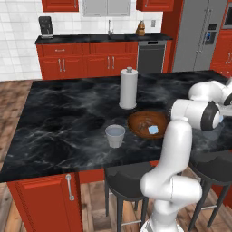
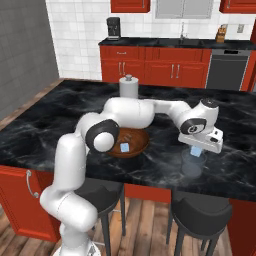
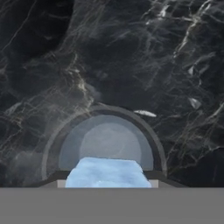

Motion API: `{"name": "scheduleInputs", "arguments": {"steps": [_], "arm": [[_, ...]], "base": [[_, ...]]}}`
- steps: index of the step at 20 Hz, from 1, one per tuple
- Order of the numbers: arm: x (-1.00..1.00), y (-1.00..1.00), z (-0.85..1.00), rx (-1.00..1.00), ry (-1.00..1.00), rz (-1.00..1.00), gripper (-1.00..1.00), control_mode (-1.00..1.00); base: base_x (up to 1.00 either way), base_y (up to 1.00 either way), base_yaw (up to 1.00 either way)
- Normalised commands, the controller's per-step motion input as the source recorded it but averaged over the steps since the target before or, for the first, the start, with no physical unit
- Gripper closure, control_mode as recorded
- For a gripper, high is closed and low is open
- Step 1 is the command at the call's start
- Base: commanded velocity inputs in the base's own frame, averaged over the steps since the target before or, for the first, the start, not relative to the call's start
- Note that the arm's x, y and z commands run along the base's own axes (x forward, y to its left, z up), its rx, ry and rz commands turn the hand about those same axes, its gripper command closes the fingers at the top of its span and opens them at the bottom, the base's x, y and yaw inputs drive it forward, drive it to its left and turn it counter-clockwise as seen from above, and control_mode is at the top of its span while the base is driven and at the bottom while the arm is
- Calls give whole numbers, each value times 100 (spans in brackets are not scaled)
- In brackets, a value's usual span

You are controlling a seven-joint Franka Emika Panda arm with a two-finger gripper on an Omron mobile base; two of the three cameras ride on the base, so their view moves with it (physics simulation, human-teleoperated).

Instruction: There are four ice cubes in the ice bowl. Place two ice cubes in each glass of water.

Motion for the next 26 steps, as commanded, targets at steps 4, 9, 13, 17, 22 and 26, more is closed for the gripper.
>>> {"name": "scheduleInputs", "arguments": {"steps": [4, 9, 13, 17, 22, 26], "arm": [[0, 0, -24, 3, 0, 0, 100, -100], [0, 0, -25, 2, 1, 0, 100, -100], [5, 0, -17, 2, 2, 0, 100, -100], [14, 0, -16, 2, 4, 0, 100, -100], [16, 0, -12, 2, 5, 0, 100, -100], [14, 0, -9, 2, 5, 0, 100, -100]], "base": [[0, 0, 0], [0, 0, 0], [0, 0, 0], [0, 0, 0], [0, 0, 0], [0, 0, 0]]}}
